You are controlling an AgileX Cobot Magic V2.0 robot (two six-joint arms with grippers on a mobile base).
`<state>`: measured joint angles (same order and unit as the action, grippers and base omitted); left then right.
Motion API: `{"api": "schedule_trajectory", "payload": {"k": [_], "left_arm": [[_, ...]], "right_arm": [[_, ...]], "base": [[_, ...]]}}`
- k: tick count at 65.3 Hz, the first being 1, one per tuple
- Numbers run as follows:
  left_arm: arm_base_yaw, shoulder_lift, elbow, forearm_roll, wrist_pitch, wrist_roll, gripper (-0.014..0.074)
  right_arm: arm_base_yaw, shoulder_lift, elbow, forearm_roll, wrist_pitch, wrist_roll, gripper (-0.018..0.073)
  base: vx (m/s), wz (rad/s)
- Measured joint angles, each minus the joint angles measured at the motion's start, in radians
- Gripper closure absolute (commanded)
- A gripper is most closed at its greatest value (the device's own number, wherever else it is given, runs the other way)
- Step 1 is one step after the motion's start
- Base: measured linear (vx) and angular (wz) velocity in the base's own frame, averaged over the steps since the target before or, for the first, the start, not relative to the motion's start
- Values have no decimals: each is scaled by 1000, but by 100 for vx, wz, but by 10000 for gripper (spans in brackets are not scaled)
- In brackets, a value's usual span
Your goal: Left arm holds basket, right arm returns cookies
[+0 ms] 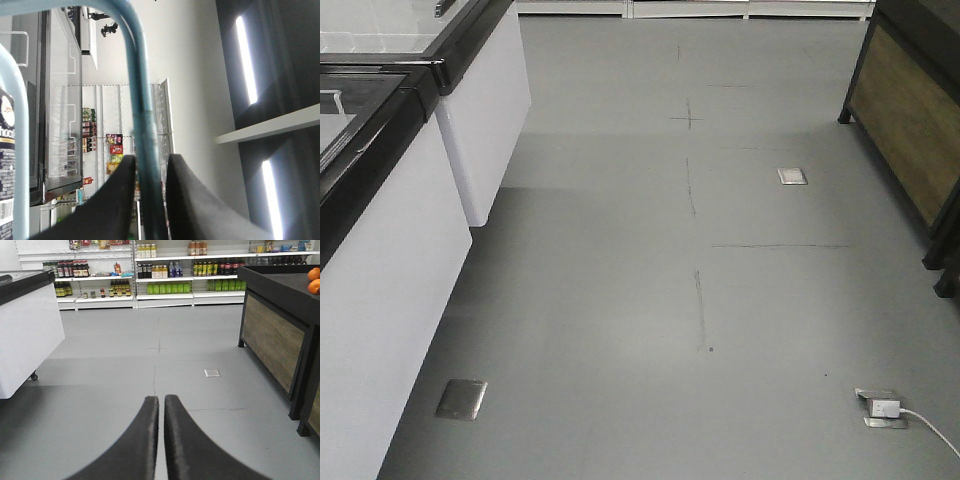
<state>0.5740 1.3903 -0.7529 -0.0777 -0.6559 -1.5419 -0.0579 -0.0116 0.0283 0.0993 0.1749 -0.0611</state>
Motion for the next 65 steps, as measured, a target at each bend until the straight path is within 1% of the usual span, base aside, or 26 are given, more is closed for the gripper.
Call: {"api": "schedule_trajectory", "payload": {"k": [2, 11, 27, 38, 48, 52, 61, 65], "left_arm": [[0, 0, 0, -5, 2, -1, 607], [0, 0, 0, -23, 5, -24, 603], [0, 0, 0, -26, 3, -24, 602], [0, 1, 0, -25, -23, -22, 602], [0, 2, 0, -7, -64, -14, 602], [0, 2, 0, 2, -84, -27, 602], [-16, 2, 0, 31, -106, -108, 602], [-28, 2, 0, 59, -112, -143, 602]], "right_arm": [[0, 0, 0, 0, 0, 0, 566], [0, 0, 0, 0, 0, 0, 566], [0, 0, 0, 0, 0, 0, 566], [0, 0, 0, 0, 0, 0, 566], [0, 0, 0, 0, 0, 0, 566], [0, 0, 0, 0, 0, 0, 566], [0, 0, 0, 0, 0, 0, 566], [0, 0, 0, 0, 0, 0, 566]], "base": [[0, 0], [0, 0], [0, 0], [0, 0], [0, 0], [0, 0], [0, 0], [0, 0]]}}
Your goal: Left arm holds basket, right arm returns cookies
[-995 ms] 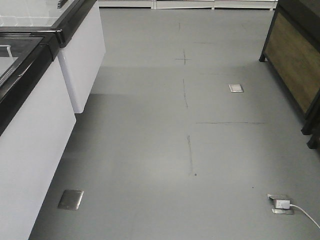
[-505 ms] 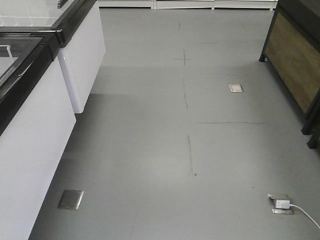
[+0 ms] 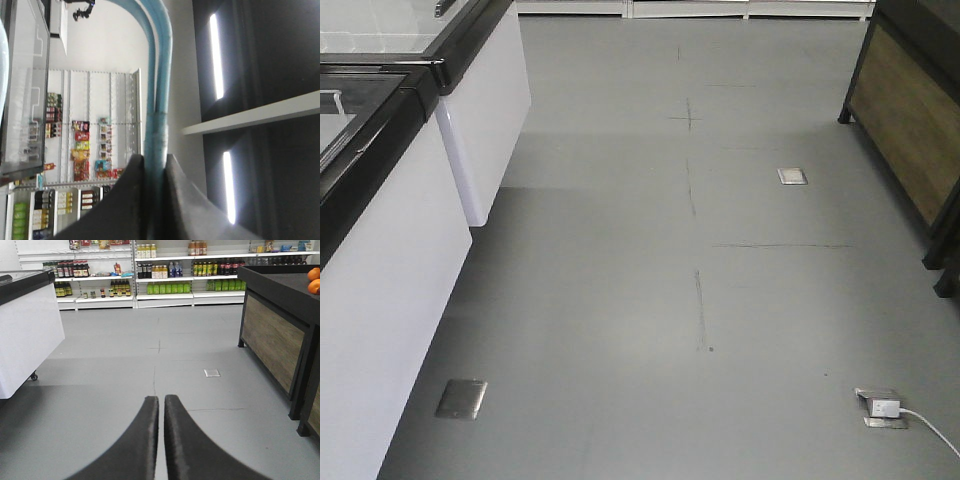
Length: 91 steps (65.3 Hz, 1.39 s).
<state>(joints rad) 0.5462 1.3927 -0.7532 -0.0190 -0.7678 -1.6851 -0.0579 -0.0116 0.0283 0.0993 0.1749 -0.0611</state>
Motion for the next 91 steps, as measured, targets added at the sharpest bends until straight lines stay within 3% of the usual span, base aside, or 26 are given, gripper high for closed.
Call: {"api": "schedule_trajectory", "payload": {"k": [24, 43, 63, 91], "left_arm": [[-126, 2, -132, 192, -23, -146, 602], [-285, 2, -163, 299, -27, -237, 602], [-505, 13, -163, 314, 24, -245, 602], [-792, 107, -163, 319, 3, -247, 602]], "right_arm": [[0, 0, 0, 0, 0, 0, 566], [0, 0, 0, 0, 0, 0, 566], [0, 0, 0, 0, 0, 0, 566], [0, 0, 0, 0, 0, 0, 566]], "base": [[0, 0], [0, 0], [0, 0], [0, 0]]}}
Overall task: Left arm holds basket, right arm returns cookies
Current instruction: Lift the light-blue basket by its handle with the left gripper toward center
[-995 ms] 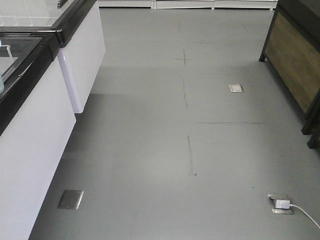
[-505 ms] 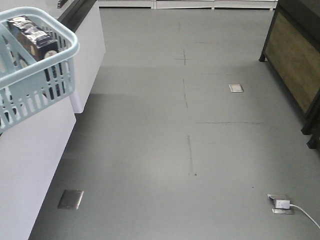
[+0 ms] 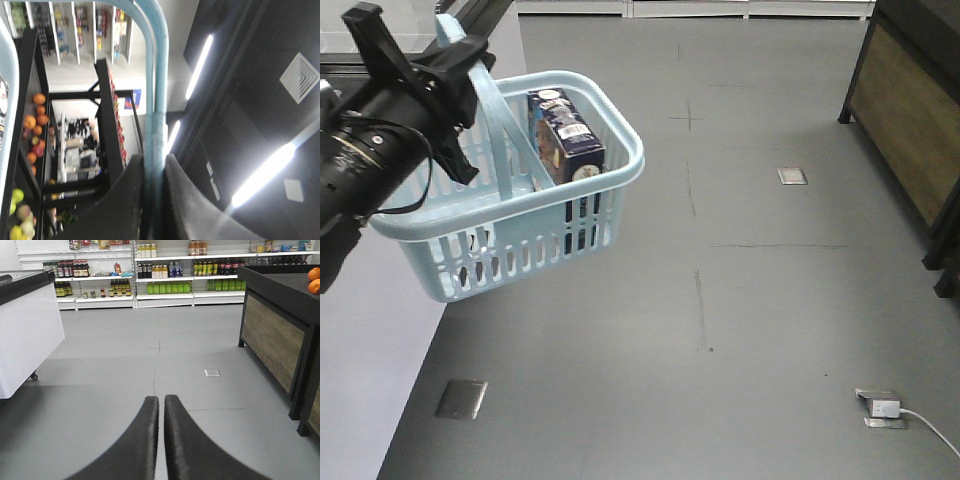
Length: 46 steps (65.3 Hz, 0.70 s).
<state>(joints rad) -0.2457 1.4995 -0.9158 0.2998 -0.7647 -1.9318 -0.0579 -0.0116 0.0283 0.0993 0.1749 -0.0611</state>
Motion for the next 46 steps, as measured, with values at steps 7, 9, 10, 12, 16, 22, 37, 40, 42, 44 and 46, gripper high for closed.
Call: {"api": "schedule_trajectory", "payload": {"k": [7, 9, 10, 12, 16, 22, 37, 40, 42, 44, 46], "left_arm": [[-48, 19, 0, 1, -13, -15, 602], [-60, 24, 0, 1, -24, -18, 602], [-69, 29, 0, 1, -27, -18, 602], [-81, 35, 0, 2, -41, -19, 602], [-101, 47, 0, 13, -63, -26, 602], [-129, 60, 0, 40, -82, -45, 602], [-203, 66, 17, 72, -136, -78, 602], [-215, 66, 33, 72, -151, -78, 602], [-222, 66, 41, 71, -157, -78, 602], [-229, 66, 56, 68, -166, -78, 602], [-237, 66, 70, 64, -173, -78, 602]], "right_arm": [[0, 0, 0, 0, 0, 0, 566], [0, 0, 0, 0, 0, 0, 566], [0, 0, 0, 0, 0, 0, 566], [0, 0, 0, 0, 0, 0, 566], [0, 0, 0, 0, 0, 0, 566], [0, 0, 0, 0, 0, 0, 566], [0, 0, 0, 0, 0, 0, 566], [0, 0, 0, 0, 0, 0, 566], [0, 0, 0, 0, 0, 0, 566], [0, 0, 0, 0, 0, 0, 566], [0, 0, 0, 0, 0, 0, 566]], "base": [[0, 0], [0, 0], [0, 0], [0, 0], [0, 0], [0, 0], [0, 0], [0, 0], [0, 0], [0, 0], [0, 0]]}}
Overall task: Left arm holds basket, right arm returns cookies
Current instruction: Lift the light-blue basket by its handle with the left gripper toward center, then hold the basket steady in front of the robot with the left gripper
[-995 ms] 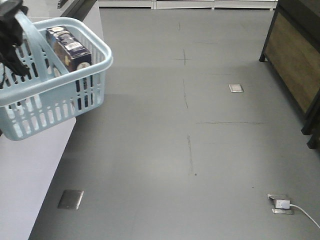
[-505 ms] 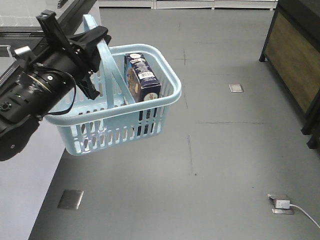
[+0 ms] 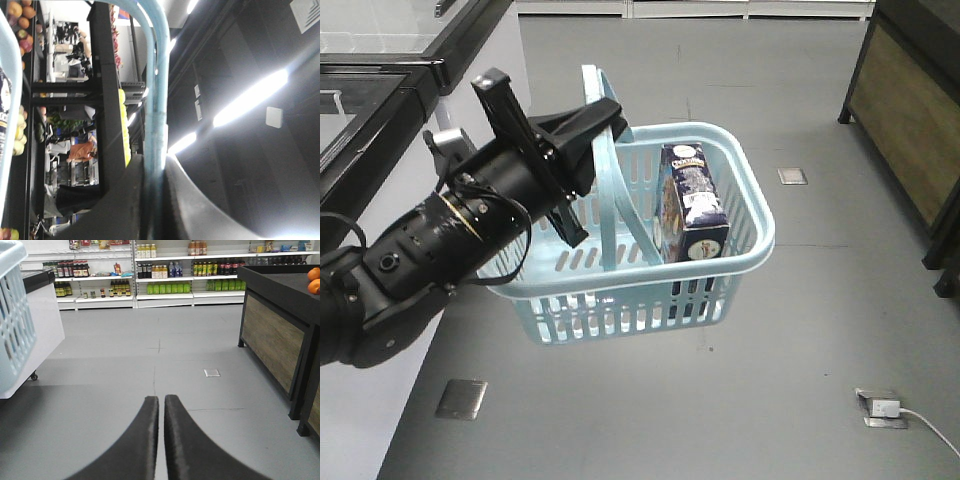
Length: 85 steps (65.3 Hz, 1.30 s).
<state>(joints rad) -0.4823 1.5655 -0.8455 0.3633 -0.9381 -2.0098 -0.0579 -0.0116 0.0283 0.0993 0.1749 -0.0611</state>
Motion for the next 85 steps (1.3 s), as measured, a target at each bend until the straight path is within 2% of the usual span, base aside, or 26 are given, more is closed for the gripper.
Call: {"api": "schedule_trajectory", "payload": {"k": [23, 32, 55, 66, 85], "left_arm": [[-22, 0, 163, -18, -133, 2, 602], [-52, -10, 210, -41, -141, 2, 602], [-132, -24, 284, -44, -149, 9, 601], [-175, -39, 345, -88, -148, 30, 601], [-214, -95, 412, -159, -148, 62, 601]], "right_arm": [[0, 0, 0, 0, 0, 0, 566], [0, 0, 0, 0, 0, 0, 566], [0, 0, 0, 0, 0, 0, 566], [0, 0, 0, 0, 0, 0, 566], [0, 0, 0, 0, 0, 0, 566]], "base": [[0, 0], [0, 0], [0, 0], [0, 0], [0, 0]]}}
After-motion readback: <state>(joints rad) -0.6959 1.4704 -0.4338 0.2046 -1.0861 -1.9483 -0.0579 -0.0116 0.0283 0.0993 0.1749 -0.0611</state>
